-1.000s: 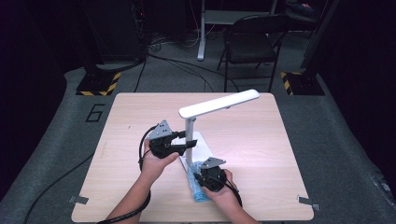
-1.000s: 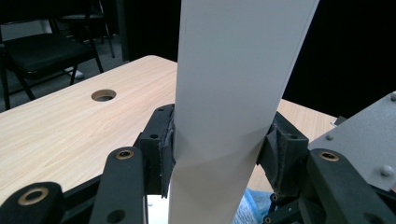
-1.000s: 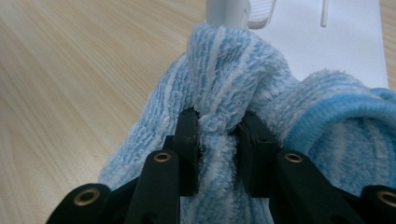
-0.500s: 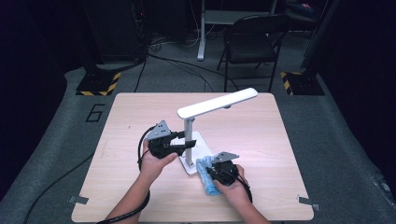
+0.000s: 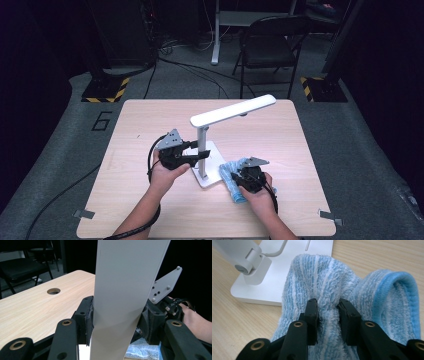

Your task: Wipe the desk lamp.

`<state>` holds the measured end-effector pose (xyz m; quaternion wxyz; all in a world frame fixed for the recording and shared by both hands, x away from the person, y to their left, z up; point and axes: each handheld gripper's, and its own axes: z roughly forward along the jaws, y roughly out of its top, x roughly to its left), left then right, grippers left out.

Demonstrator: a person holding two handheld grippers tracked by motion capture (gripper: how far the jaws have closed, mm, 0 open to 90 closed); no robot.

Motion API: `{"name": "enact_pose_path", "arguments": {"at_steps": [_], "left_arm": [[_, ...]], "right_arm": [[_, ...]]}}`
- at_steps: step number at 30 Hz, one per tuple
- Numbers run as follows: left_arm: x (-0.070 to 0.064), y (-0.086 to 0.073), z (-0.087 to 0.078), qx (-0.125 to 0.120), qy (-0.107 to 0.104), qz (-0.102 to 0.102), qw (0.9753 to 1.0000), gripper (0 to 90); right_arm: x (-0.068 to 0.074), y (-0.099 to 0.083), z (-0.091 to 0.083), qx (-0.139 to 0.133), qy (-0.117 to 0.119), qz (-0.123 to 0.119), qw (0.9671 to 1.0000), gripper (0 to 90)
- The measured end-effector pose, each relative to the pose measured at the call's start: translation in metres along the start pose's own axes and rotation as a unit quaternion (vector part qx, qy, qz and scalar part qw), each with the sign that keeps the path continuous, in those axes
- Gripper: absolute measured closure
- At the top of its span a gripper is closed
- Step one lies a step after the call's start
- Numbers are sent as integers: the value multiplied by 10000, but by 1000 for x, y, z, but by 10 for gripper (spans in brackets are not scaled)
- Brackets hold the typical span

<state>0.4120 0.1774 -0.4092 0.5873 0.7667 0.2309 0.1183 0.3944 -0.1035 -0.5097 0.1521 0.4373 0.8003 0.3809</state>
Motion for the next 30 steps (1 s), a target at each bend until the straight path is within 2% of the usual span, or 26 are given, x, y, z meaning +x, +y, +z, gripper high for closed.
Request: {"name": "enact_pose_path", "arguments": {"at_steps": [5,6,7,8,11,14,15,18,20,30], "left_arm": [[-4,1,0,86,-49,-2,10000,509],[-4,2,0,139,-134,19,9998,509],[-5,2,1,91,-108,6,9999,509],[-6,1,1,73,-167,-34,9998,509],[-5,1,1,72,-241,40,9997,508],[-6,0,2,52,-331,25,9994,507],[-8,0,3,32,-455,0,9990,506],[-9,0,4,30,-573,40,9983,506],[-13,0,6,54,-698,64,9975,506],[-24,2,13,109,-948,141,9953,505]], "right_arm": [[1,-2,-13,-187,64,40,9998,699],[0,-2,-16,-201,70,41,9998,699],[-1,-2,-18,-302,62,9,9995,699],[-2,-1,-21,-272,79,-32,9996,699],[-3,1,-28,-468,102,-37,9988,699],[-2,2,-32,-521,102,-15,9986,698],[-3,3,-34,-592,120,-78,9981,698],[-1,4,-36,-602,134,-32,9981,697],[1,5,-36,-648,160,-130,9977,694],[3,11,-30,-661,167,-229,9974,685]]}}
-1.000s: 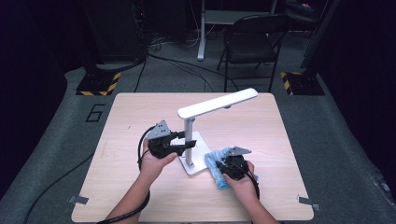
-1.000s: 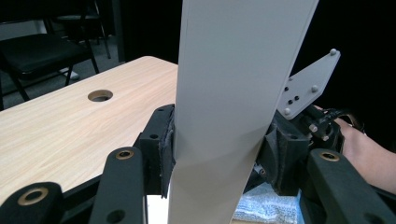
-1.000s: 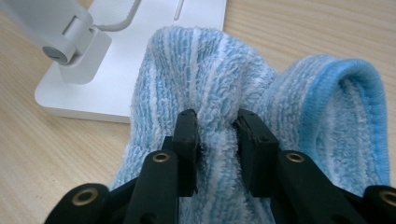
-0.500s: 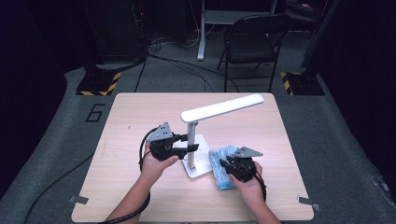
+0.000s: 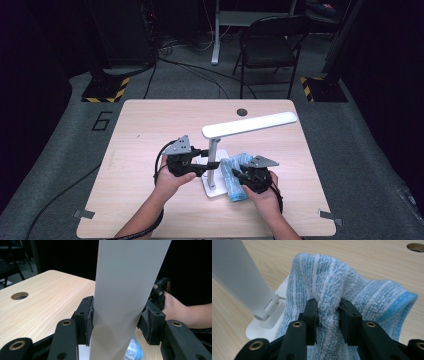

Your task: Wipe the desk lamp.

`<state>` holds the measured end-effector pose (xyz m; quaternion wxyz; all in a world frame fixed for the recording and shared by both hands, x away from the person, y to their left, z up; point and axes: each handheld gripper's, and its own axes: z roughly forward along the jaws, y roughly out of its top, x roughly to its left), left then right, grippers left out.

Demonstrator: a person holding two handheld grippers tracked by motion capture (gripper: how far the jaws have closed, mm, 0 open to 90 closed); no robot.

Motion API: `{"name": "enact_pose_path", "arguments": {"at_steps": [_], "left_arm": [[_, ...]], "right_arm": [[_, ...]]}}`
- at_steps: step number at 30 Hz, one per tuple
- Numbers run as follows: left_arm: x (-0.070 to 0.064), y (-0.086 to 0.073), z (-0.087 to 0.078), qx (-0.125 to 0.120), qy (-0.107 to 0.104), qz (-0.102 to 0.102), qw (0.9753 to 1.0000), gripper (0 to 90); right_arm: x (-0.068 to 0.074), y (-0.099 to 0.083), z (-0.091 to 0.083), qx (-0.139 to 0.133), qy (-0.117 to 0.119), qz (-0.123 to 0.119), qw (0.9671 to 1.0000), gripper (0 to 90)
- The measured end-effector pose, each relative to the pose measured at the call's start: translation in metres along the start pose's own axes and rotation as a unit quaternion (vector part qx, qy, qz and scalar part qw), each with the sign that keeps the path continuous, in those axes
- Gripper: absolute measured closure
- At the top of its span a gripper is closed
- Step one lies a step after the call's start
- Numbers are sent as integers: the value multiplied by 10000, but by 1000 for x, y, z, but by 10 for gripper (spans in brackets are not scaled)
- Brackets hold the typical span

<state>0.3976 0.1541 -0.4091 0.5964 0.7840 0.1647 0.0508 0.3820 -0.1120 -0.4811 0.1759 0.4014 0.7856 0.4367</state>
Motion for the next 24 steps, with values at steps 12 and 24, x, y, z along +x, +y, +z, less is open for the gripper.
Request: {"name": "enact_pose_path", "arguments": {"at_steps": [12,24], "left_arm": [[-2,0,1,-22,3,-38,10000,503],[-2,0,2,6,-25,-50,10000,502]], "right_arm": [[8,-7,17,268,-44,-170,9995,398],[5,-18,27,501,21,92,9987,287]]}}
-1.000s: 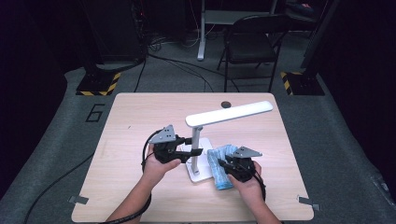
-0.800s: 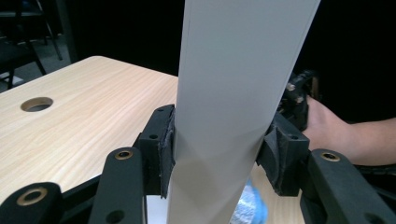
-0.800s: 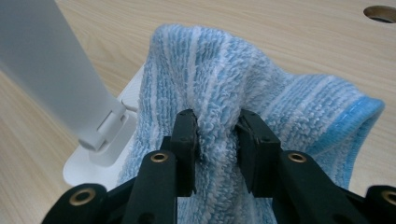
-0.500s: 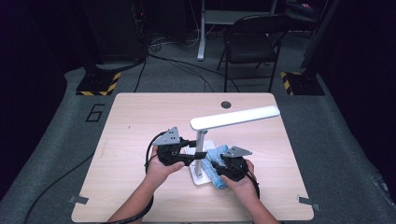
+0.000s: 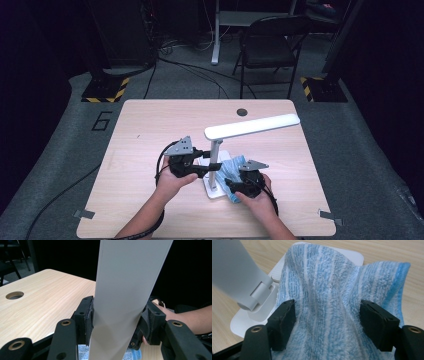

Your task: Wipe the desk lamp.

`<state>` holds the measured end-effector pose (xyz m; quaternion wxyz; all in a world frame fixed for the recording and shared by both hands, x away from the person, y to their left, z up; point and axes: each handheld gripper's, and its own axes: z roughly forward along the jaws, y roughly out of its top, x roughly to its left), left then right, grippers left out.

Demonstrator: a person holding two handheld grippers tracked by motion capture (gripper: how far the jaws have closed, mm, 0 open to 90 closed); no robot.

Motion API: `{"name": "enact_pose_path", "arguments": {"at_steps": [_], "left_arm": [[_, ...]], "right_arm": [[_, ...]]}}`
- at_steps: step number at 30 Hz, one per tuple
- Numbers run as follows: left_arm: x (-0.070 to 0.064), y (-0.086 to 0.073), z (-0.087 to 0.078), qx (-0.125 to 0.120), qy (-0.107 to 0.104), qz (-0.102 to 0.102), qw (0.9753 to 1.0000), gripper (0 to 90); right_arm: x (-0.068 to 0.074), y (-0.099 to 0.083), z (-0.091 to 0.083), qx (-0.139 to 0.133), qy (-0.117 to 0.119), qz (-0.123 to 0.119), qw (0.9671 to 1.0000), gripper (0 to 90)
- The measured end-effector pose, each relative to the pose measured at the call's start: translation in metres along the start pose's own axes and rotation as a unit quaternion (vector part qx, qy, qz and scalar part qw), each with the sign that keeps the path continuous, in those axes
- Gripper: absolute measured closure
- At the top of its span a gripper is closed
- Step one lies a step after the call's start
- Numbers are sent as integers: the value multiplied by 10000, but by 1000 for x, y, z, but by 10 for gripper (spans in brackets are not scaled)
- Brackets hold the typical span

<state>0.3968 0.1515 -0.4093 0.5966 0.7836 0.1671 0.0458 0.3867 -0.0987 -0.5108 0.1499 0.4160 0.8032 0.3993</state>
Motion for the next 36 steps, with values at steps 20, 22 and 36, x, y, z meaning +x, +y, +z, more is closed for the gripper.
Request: {"name": "enact_pose_path", "arguments": {"at_steps": [20,22,36], "left_arm": [[1,-1,0,-15,-14,-3,10000,501],[1,-1,0,-28,-14,-51,10000,501],[0,-1,5,-74,-214,10,9997,503]], "right_arm": [[-24,-3,4,-78,361,589,9976,580],[-27,-4,2,-118,355,681,9970,659],[-5,13,-20,-275,577,506,9967,706]]}}
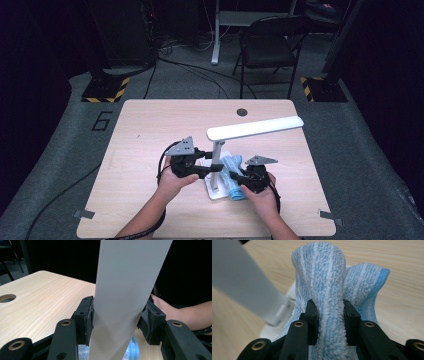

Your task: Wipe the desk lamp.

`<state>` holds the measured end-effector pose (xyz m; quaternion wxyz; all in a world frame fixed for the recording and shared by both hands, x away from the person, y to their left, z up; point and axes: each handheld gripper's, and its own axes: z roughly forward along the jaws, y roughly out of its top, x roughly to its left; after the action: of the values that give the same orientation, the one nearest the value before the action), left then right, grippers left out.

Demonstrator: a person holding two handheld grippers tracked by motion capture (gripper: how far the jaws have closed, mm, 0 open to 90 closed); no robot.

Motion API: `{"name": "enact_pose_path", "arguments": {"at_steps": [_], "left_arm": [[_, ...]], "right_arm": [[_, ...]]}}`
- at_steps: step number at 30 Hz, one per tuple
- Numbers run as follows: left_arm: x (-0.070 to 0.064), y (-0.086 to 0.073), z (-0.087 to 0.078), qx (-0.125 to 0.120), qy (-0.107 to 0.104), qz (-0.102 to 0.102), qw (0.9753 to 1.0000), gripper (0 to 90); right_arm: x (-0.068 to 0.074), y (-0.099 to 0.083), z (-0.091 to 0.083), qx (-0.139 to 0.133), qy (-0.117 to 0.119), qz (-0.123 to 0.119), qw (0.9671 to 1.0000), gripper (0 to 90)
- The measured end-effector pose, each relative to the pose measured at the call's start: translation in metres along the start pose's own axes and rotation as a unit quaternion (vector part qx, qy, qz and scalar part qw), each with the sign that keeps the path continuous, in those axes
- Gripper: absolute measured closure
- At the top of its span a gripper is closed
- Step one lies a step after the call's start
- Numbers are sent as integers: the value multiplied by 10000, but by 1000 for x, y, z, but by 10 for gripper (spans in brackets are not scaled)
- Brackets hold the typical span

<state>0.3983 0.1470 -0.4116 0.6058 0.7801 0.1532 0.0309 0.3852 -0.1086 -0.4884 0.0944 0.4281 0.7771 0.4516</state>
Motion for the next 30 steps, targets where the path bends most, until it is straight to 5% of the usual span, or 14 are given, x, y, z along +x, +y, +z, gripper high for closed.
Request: {"name": "enact_pose_path", "arguments": {"at_steps": [3,7,12,19,24,30], "left_arm": [[1,-1,0,-24,34,7,10000,502],[-1,0,-1,11,70,-16,10000,499],[-2,3,-5,143,161,-22,9998,472],[-4,7,-10,244,185,23,9995,484],[-7,8,-9,305,311,183,9989,510],[-6,6,-8,243,279,161,9992,510]], "right_arm": [[14,0,-1,57,179,-124,9997,706],[24,-2,2,133,134,-364,9992,708],[18,-14,13,400,35,-356,9986,710],[21,-10,10,370,-46,-463,9982,709],[27,-3,1,318,434,-430,9976,715],[39,6,-12,149,610,-638,9960,724]]}}
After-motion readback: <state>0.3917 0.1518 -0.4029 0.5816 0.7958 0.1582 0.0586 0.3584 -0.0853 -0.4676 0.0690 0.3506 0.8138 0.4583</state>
